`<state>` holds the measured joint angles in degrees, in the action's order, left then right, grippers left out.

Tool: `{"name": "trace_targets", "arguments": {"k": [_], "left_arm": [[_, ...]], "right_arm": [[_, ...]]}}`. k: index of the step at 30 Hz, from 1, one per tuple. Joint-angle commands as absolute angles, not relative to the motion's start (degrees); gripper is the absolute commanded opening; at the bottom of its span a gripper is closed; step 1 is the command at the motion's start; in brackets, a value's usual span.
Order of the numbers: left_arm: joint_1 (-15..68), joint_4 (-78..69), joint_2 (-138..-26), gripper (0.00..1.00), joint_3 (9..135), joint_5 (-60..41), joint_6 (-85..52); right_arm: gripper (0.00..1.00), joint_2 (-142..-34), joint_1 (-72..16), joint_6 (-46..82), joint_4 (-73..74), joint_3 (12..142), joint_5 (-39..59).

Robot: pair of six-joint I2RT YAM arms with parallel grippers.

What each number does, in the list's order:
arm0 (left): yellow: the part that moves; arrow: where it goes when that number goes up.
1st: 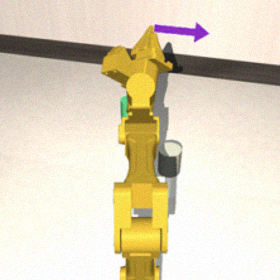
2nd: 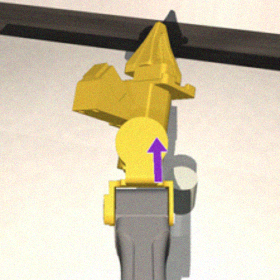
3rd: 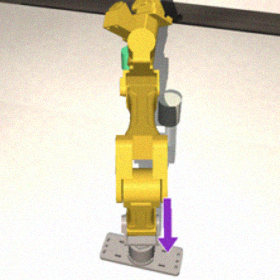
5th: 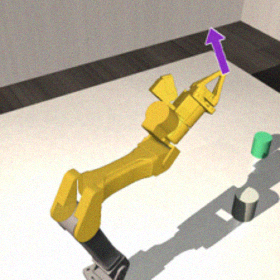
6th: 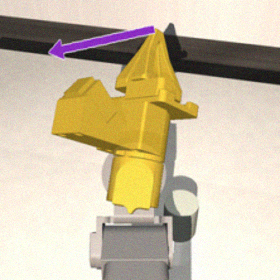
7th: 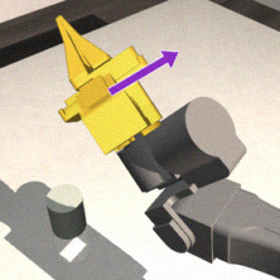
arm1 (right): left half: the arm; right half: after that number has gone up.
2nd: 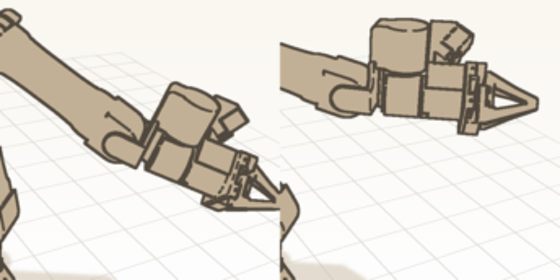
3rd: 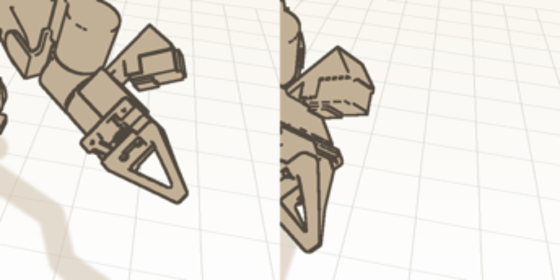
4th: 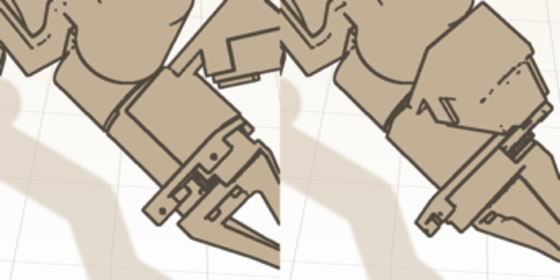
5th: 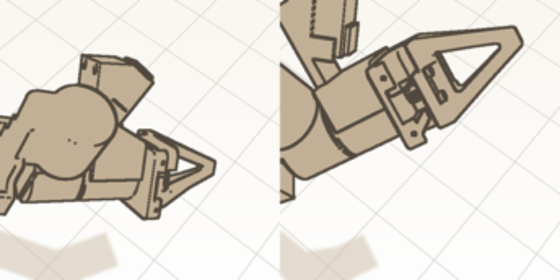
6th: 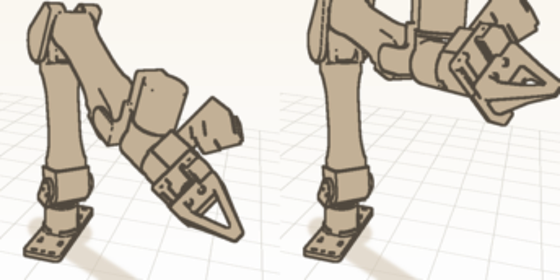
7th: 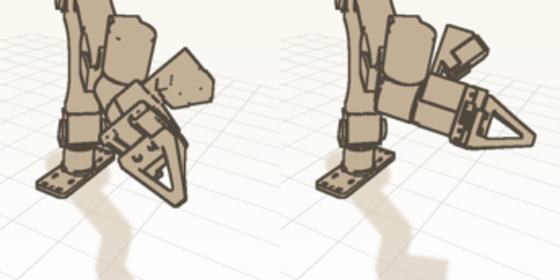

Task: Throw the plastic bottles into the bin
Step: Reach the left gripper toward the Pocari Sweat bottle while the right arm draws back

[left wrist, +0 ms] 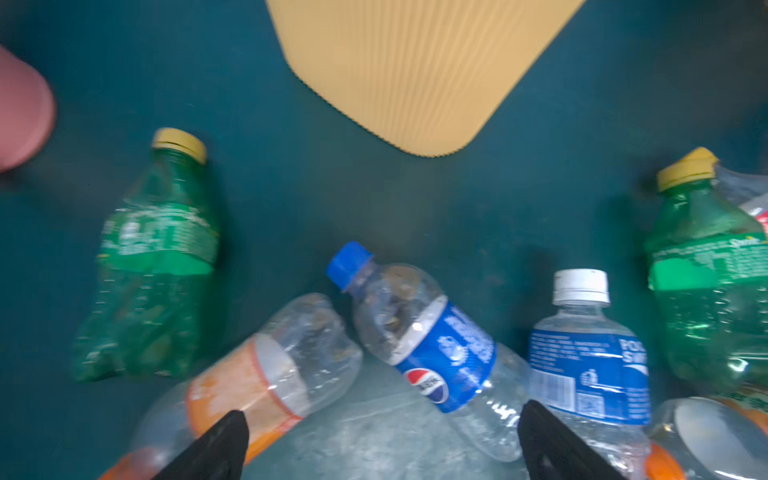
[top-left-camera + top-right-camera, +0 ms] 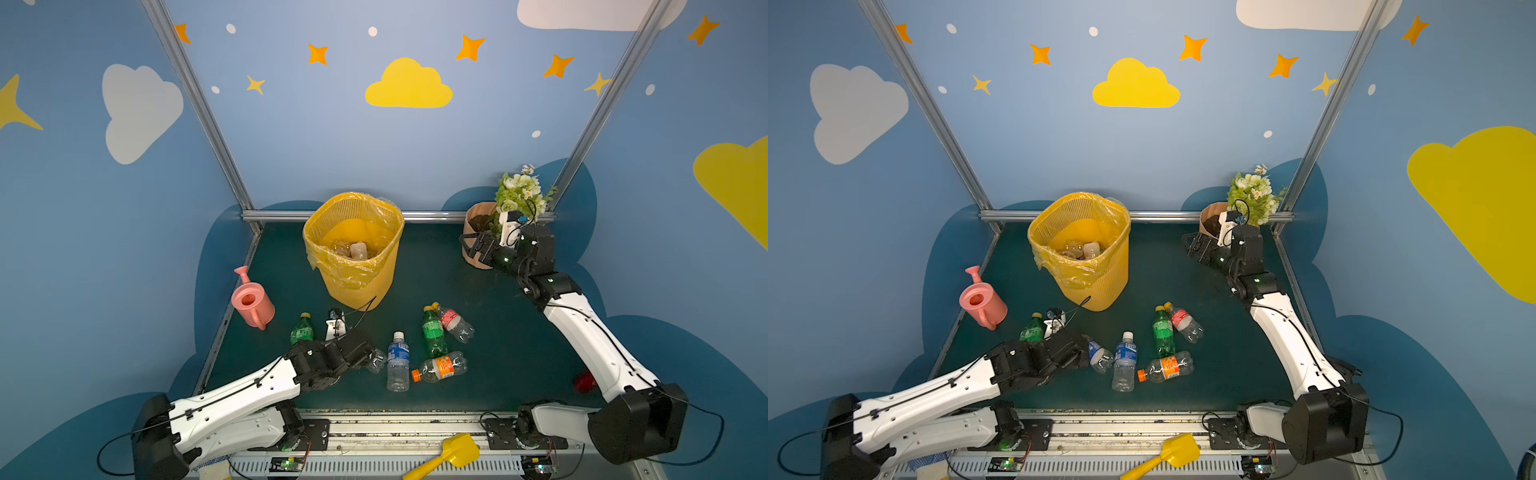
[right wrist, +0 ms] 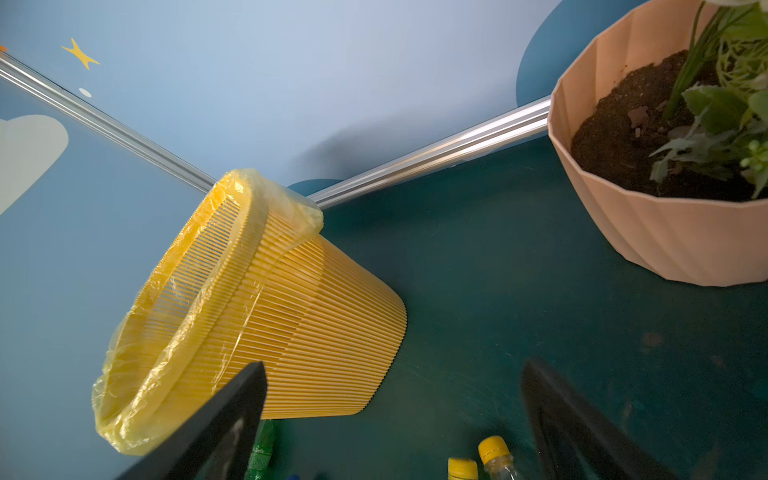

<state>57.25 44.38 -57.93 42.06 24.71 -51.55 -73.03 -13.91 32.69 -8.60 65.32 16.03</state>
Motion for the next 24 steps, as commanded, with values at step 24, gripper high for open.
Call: {"name": "trace_targets", "arguments": {"k": [24], "left_arm": [[66.91,36.29,-86.23,0.84,59.12,11.32,-53.71]], "right_arm": [[0.95,-55.96,-0.94,31.14,-14.15,46.53,21.63]]}}
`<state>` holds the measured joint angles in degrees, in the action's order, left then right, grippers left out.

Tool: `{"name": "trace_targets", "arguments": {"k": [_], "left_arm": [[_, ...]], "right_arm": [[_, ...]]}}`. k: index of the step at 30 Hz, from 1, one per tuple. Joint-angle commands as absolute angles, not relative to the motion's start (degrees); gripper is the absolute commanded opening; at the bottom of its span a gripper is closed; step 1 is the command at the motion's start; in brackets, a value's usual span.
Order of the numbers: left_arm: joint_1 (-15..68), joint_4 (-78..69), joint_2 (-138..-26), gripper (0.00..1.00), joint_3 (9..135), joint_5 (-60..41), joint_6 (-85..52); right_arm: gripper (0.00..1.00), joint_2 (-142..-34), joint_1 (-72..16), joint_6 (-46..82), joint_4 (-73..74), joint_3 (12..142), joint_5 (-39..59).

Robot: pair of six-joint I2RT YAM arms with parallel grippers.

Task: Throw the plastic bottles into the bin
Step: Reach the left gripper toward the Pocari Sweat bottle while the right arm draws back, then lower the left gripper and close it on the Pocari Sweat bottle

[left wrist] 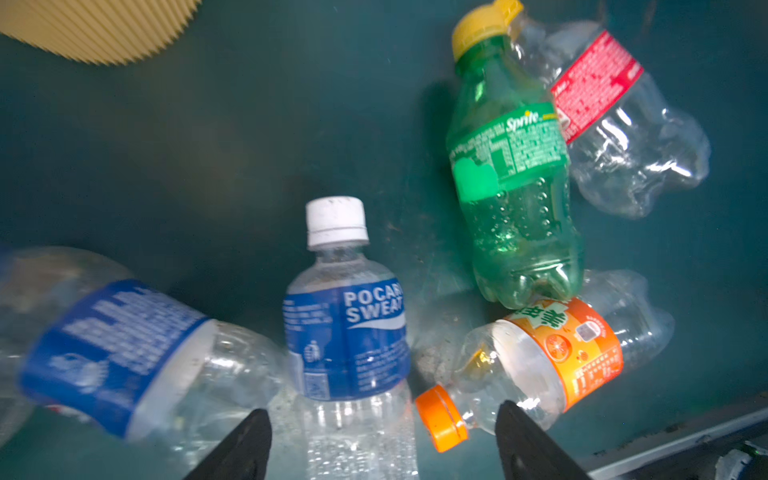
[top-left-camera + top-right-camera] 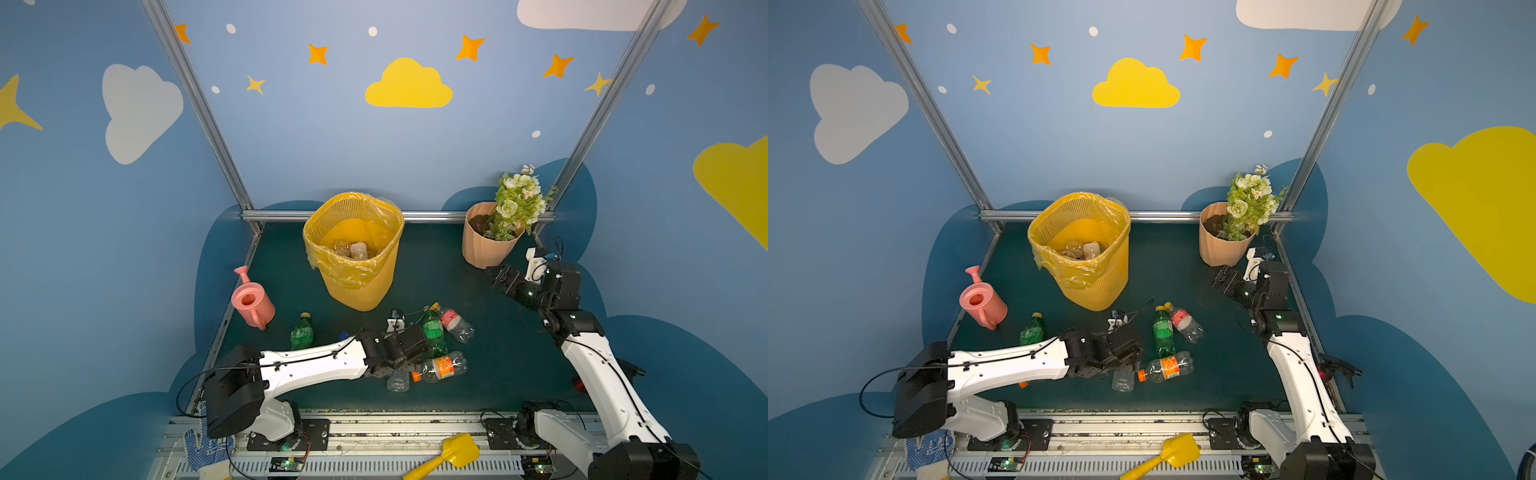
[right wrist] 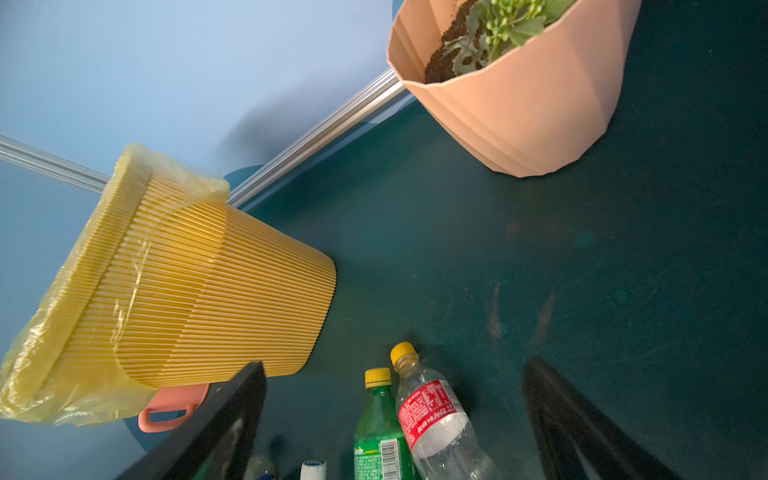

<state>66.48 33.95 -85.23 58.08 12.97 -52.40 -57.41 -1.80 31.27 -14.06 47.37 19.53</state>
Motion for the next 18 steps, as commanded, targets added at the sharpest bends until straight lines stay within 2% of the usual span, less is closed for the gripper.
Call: {"name": "trace_targets", "arguments": {"k": [1,8,18], "left_arm": [[66.96,36.57,-86.61,0.83,59.15,11.25,-54.10],[66.97,37.67,-88.46,0.75,59.48,11.48,-55.56],[66.27,40.43,-92.89,0.74,61.78,11.69,-56.32]], "right_arm": [[0.95,-55.67,-0.56,31.11,-14.15,46.21,22.07],[0.95,-54.86,1.60,31.29,-14.24,45.11,24.11],[0.95,-54.84,2.90,31.65,-14.33,45.00,25.04]]}}
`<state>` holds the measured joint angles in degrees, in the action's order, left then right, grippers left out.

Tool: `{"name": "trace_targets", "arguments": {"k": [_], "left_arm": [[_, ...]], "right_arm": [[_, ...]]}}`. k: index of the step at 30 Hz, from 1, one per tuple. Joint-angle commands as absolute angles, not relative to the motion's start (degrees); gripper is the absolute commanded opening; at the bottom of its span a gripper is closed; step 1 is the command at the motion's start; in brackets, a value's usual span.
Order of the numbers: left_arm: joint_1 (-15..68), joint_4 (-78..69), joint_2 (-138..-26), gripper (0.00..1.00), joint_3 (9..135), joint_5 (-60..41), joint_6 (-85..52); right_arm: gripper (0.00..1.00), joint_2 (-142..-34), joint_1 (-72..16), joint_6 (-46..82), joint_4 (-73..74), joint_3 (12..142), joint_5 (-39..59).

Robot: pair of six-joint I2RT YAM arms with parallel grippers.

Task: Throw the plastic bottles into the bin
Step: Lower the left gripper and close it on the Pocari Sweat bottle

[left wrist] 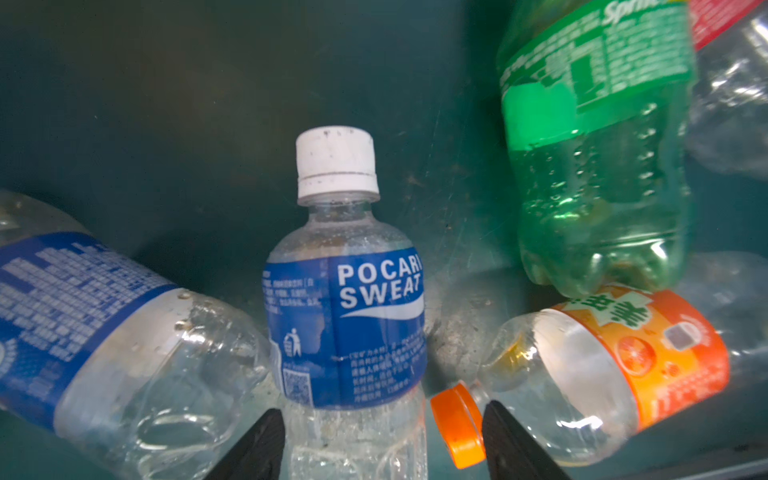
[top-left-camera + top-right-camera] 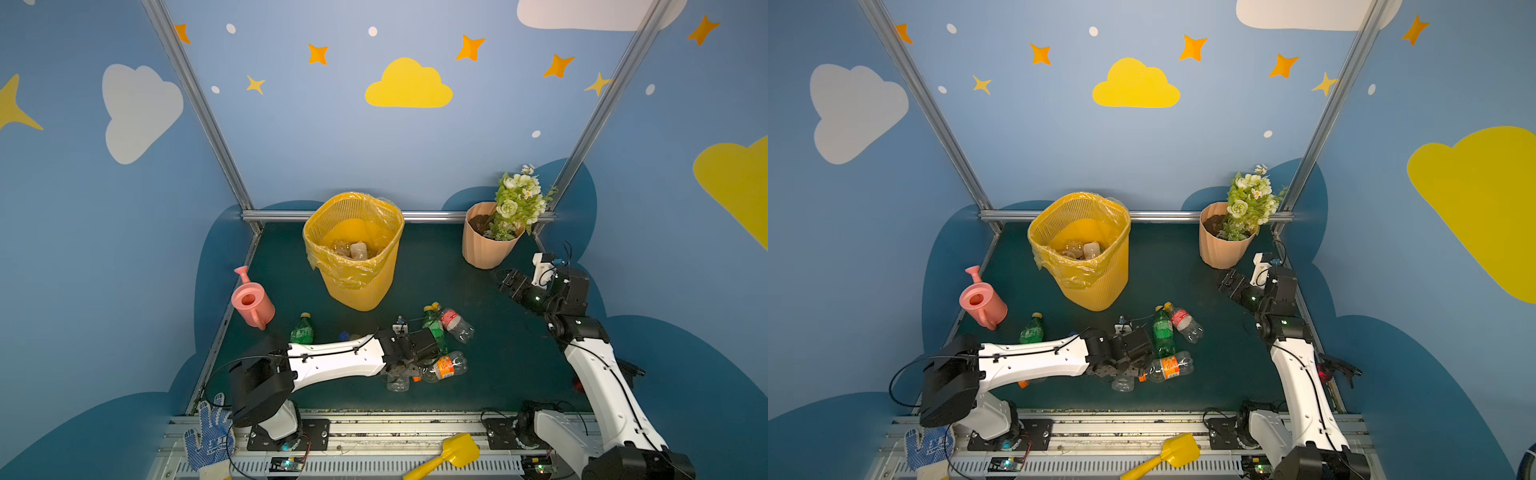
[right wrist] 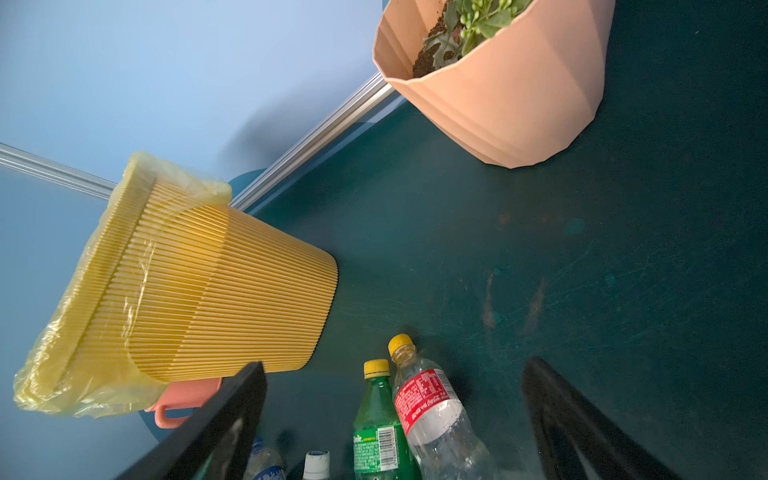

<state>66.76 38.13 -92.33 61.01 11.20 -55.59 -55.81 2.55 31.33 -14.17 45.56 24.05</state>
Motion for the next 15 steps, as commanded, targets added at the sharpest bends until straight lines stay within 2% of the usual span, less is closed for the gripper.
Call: {"name": "trace_targets", "arguments": {"k": [1,7,15], "left_arm": [[66.11,40.43,-92.88,0.74,61.61,11.77,-56.42],[64.80,38.98,-92.17,0.71,59.66,11.07,-56.70],[63.18,37.89,-94.51,0.72,59.58,9.59,-55.26]], "right_arm": [[0.95,-54.84,2.91,31.66,-14.34,44.92,25.05],[0.95,-54.91,3.34,31.82,-14.51,44.48,25.10],[0.95,-54.90,3.82,31.73,-14.58,44.46,25.32]]}}
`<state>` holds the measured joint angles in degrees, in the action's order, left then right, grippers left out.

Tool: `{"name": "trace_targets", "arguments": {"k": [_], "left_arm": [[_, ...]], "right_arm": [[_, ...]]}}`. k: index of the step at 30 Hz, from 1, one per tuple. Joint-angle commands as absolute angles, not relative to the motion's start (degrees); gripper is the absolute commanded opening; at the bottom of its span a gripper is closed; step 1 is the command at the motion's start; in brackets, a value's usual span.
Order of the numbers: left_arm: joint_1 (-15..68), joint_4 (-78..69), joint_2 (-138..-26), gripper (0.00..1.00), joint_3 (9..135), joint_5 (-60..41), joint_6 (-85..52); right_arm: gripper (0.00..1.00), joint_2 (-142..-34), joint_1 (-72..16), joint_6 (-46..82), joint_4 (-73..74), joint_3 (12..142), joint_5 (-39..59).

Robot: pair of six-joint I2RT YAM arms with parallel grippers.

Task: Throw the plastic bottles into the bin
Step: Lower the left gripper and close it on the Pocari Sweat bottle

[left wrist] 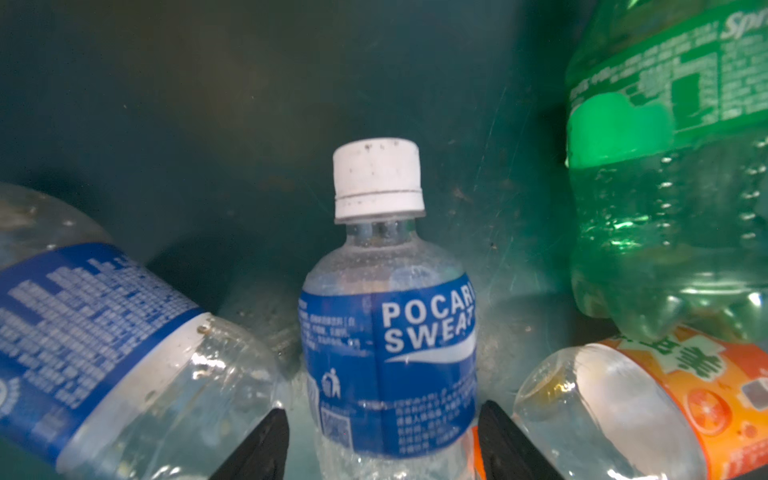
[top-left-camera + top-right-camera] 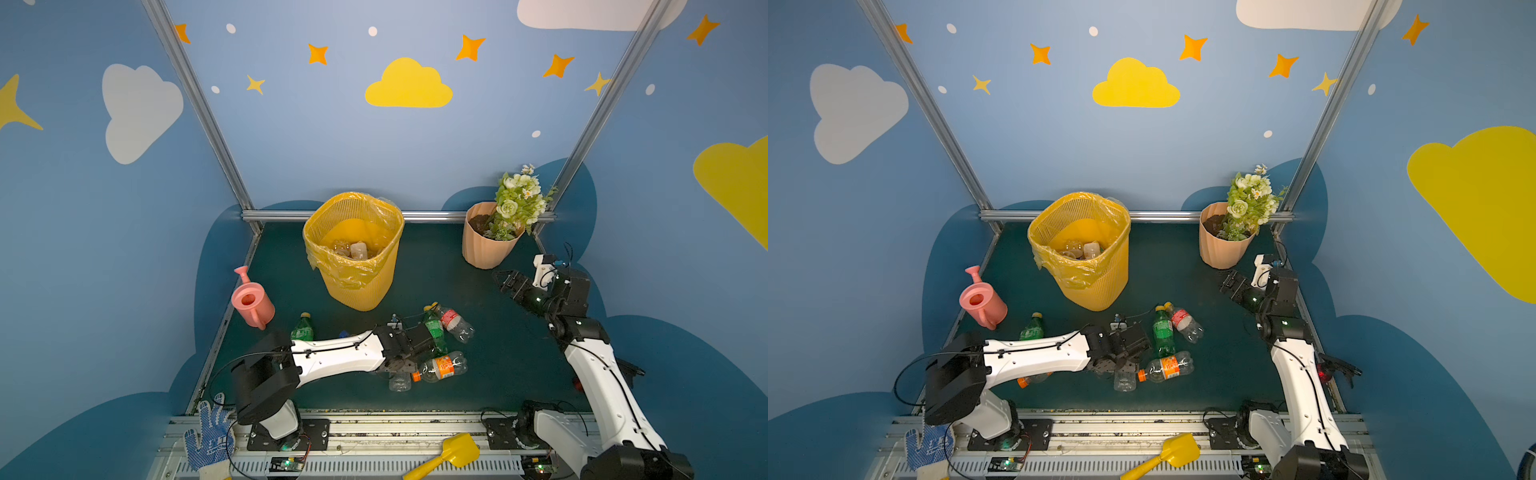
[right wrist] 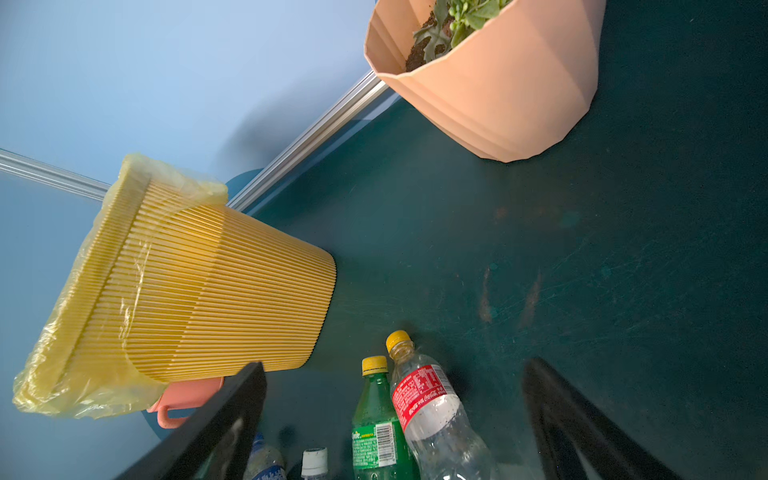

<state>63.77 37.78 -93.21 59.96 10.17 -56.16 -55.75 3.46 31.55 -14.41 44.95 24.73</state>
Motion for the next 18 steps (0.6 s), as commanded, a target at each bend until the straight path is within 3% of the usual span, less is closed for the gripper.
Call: {"name": "trace_targets", "arguments": {"k": [1,16,18], "left_arm": [[63.04,37.77,-94.70,0.72,59.72,9.50,-54.92],[60.82,34.81,-99.27,0.72,61.03,5.48,-50.86],[60.61,34.80,-99.77,0.68,61.37,5.19,-50.45]], "right_arm": [[0.95,-54.85,3.92,31.72,-14.67,44.47,25.47],[0.95,-55.19,4.66,31.84,-14.85,44.17,25.57],[0.95,-55.41,4.89,31.90,-14.85,44.08,25.55]]}}
